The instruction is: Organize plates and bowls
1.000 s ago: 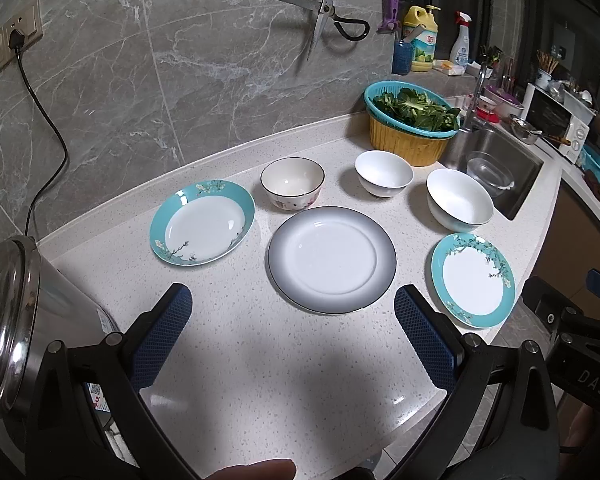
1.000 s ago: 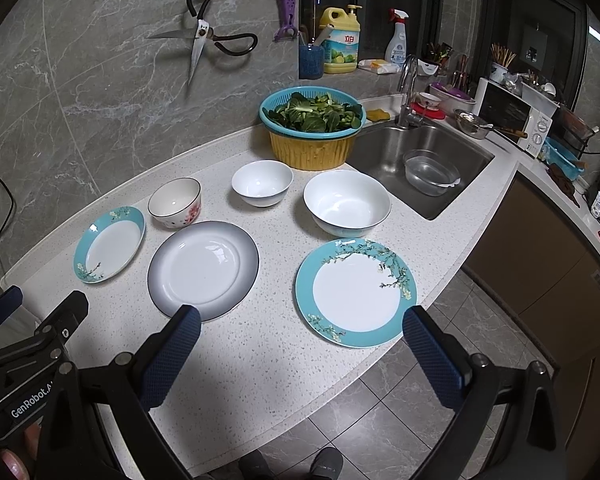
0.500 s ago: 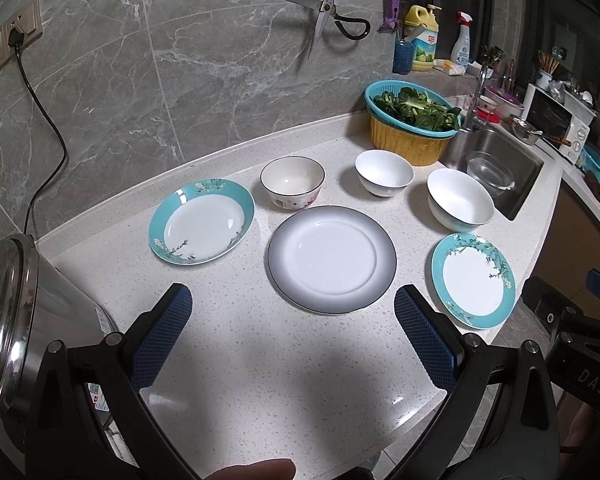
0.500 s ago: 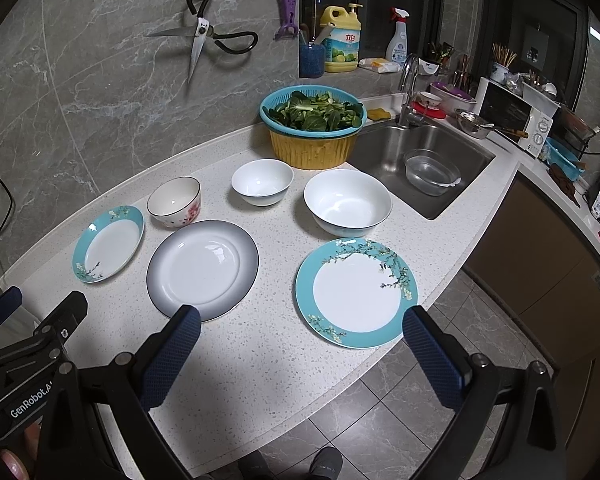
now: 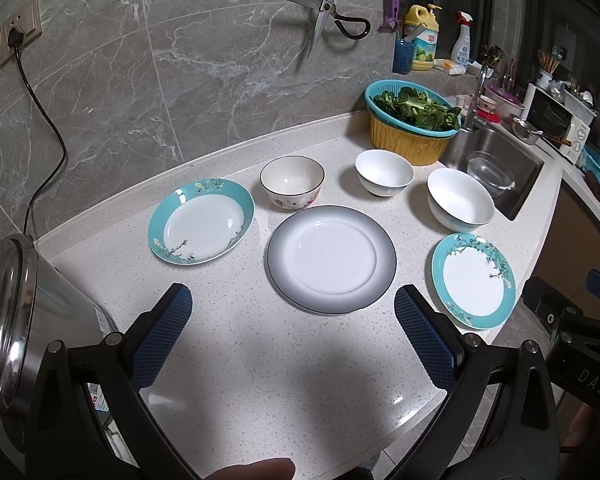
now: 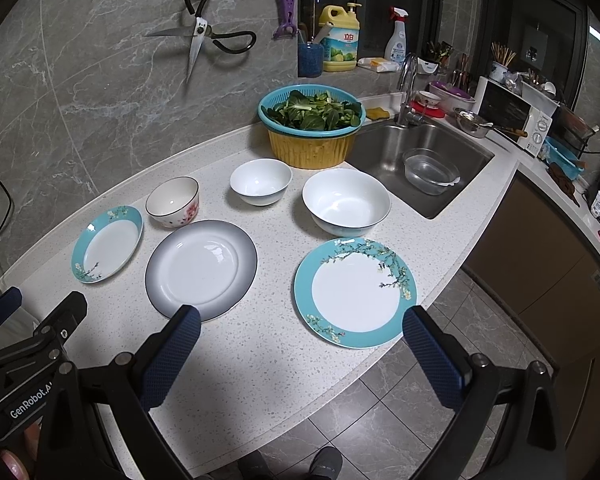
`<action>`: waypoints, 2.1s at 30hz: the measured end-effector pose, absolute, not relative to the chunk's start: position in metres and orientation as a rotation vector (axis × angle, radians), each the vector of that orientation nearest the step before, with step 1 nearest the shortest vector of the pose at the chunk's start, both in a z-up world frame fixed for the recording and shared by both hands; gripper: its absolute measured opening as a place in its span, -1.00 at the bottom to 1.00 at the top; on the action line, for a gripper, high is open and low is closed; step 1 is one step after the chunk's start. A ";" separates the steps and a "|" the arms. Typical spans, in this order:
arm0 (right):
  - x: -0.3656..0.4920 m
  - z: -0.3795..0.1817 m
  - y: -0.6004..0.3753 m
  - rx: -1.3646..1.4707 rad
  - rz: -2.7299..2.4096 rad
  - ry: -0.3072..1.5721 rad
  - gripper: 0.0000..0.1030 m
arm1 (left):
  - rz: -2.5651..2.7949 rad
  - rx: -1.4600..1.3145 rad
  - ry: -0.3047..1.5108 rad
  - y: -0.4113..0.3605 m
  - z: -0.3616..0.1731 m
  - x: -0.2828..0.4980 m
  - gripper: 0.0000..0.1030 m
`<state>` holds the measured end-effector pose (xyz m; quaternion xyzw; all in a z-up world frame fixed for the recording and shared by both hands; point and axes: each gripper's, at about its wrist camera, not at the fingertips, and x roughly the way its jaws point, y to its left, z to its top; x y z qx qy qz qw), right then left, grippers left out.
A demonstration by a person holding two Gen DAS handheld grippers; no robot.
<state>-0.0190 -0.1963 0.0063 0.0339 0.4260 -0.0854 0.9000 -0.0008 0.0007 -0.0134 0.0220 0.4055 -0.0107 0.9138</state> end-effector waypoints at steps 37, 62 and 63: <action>0.017 -0.035 -0.190 0.174 -0.043 0.973 1.00 | -0.083 -0.021 1.055 0.061 -0.120 0.046 0.99; 0.240 -0.173 -0.221 0.386 0.519 1.323 0.68 | -0.012 -0.332 1.273 0.086 -0.230 0.203 0.96; 0.242 -0.177 -0.222 0.393 0.528 1.340 0.65 | -0.021 -0.341 1.268 0.090 -0.235 0.208 0.96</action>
